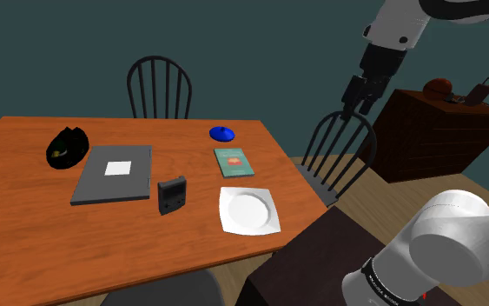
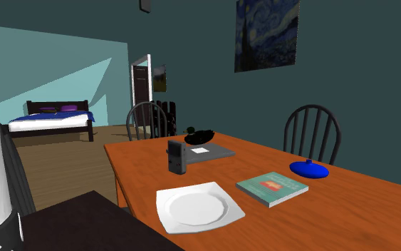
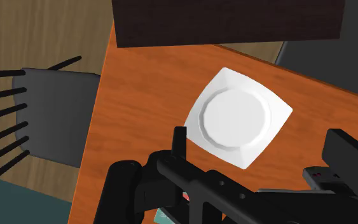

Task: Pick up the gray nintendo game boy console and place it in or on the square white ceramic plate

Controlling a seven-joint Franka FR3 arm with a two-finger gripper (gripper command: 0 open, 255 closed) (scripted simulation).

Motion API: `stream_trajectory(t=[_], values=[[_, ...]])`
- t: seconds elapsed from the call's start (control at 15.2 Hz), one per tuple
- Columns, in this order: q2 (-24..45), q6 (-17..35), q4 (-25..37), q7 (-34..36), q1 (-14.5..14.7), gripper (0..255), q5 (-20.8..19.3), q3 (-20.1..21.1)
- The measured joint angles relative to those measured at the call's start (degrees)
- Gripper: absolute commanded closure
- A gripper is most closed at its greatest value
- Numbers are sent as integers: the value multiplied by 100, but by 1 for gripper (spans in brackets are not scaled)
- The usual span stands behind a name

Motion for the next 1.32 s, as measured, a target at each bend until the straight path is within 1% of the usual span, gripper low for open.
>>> stream_trajectory(t=[0.13,0.26,0.66,0.92,1.12,1.32], values=[[18,63,-45,86,-6,0,37,42],[79,279,-201,424,-11,0,193,226],[511,1221,-676,1595,-36,0,687,847],[1001,1918,-838,2394,-52,0,980,1298],[1556,2484,-803,2994,-100,0,1123,1636],[2075,2909,-659,3585,-168,0,1186,1932]])
